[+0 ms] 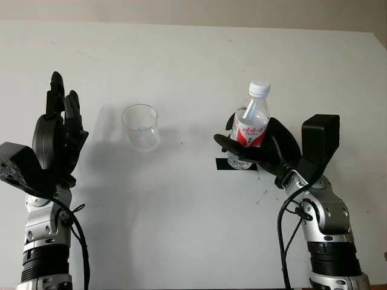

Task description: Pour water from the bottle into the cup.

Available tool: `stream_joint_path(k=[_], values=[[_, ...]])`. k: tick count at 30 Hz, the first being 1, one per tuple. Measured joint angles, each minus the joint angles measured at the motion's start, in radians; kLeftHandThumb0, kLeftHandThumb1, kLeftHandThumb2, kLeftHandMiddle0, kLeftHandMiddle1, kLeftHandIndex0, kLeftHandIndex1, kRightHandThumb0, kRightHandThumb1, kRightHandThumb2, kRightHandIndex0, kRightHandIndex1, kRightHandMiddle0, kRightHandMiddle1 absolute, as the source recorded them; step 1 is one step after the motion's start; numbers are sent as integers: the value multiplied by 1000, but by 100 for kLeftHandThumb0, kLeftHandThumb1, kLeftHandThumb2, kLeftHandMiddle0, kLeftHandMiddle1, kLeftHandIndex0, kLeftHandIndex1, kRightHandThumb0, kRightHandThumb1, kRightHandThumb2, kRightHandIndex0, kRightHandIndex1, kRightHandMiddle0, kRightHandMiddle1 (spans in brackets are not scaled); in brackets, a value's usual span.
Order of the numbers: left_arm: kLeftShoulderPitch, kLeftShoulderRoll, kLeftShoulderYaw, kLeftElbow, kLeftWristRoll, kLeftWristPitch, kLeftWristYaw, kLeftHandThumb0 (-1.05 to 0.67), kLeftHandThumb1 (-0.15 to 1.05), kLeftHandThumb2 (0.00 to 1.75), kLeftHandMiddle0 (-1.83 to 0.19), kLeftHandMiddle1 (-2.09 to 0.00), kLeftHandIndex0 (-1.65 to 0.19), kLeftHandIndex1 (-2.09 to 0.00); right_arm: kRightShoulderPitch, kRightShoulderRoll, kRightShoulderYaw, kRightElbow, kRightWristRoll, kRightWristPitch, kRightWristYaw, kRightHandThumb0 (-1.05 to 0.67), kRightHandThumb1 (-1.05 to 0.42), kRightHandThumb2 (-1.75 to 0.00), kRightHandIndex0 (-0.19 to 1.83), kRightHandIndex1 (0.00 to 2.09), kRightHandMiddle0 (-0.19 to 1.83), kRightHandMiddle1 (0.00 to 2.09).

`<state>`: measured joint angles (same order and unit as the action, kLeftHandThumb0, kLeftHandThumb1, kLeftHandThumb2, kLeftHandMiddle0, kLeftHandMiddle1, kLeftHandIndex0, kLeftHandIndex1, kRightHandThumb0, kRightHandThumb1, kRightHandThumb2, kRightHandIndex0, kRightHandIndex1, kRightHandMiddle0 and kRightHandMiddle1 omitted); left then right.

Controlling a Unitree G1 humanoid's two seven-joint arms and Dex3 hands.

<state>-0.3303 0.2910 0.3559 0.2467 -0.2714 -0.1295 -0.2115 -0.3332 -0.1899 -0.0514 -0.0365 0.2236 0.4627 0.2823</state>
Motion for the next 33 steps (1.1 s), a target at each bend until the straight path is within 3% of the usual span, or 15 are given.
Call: stream_joint_path(k=[7,12,17,19,20,25,31,33], values=[[0,0,1,0,0,4,0,-71,105,72,10,-5,14,-5,14,20,7,6,0,-27,0,-24,-105,-41,153,209,134,209],[0,0,3,0,0,4,1,-71,105,71,9,-6,14,-6,22,21,8,19,1,-53,16,-27,-105,-37,128,209,113,209],[0,0,6,0,0,4,0,-70,105,71,9,-6,14,-6,31,22,9,45,1,-102,33,-29,-105,-30,83,209,60,209],[0,0,6,0,0,4,0,-71,105,71,9,-6,13,-6,41,23,19,57,-27,-147,19,-33,-105,-23,34,209,27,209],[0,0,7,0,0,4,-1,-71,105,71,9,-6,13,-6,49,25,27,62,-43,-172,10,-34,-105,-21,20,209,17,209],[0,0,8,1,0,3,-1,-71,105,70,8,-6,12,-6,67,37,45,128,-102,-307,-24,-45,-105,-10,-16,206,-16,207],[0,7,10,4,0,3,-4,-71,105,70,9,-5,13,-6,71,37,42,197,-107,-397,-6,-55,-101,-5,-18,111,-19,119],[0,14,10,4,0,3,-5,-71,105,70,9,-5,13,-6,77,35,41,217,-107,-436,12,-57,-100,-5,-9,59,-17,80]])
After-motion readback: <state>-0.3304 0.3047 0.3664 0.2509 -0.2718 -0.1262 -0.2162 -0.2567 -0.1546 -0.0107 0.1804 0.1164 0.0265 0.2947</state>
